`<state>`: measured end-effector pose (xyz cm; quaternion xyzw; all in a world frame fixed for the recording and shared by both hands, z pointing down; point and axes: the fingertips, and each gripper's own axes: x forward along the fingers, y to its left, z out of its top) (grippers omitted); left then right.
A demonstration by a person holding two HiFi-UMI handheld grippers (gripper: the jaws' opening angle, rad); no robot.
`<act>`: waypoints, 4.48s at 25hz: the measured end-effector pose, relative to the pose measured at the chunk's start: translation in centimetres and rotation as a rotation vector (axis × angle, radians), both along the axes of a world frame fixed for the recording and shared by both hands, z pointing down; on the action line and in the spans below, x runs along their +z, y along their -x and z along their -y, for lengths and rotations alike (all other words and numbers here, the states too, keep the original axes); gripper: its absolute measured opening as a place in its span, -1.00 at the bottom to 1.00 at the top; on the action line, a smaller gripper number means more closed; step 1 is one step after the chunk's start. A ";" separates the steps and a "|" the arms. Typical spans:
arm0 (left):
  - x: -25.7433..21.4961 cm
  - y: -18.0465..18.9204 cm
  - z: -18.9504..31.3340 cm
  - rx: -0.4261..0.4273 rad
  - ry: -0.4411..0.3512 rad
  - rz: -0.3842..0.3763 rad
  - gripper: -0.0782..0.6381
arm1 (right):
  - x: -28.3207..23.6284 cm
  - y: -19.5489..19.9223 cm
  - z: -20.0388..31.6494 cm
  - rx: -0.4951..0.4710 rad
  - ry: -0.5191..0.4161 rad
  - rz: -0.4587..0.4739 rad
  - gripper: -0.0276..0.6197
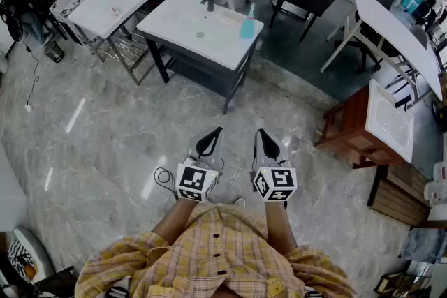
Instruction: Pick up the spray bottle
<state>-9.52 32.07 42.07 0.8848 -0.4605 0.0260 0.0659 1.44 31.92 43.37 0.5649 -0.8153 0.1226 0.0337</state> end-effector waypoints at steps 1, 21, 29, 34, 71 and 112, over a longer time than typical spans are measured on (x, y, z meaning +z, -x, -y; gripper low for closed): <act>0.1 0.1 0.2 0.003 0.000 0.000 -0.82 | 0.0 0.0 0.2 0.003 -0.004 0.005 -0.94; 2.8 4.5 4.1 0.100 0.035 0.030 -0.82 | 1.8 3.9 3.7 0.088 -0.011 0.075 -0.91; 3.7 3.6 9.9 0.102 0.044 0.057 -0.82 | 2.4 3.3 10.1 0.069 -0.013 0.087 -0.91; 3.4 2.0 15.7 0.087 0.040 0.047 -0.82 | 1.9 2.0 15.8 0.058 -0.027 0.082 -0.91; 4.5 -9.6 43.4 -0.050 0.063 0.115 -0.82 | 2.6 -8.5 42.7 -0.017 0.010 0.099 -0.91; 12.4 -12.0 59.8 -0.060 0.252 0.135 -0.58 | 9.4 -8.5 53.6 0.016 0.166 0.090 -0.91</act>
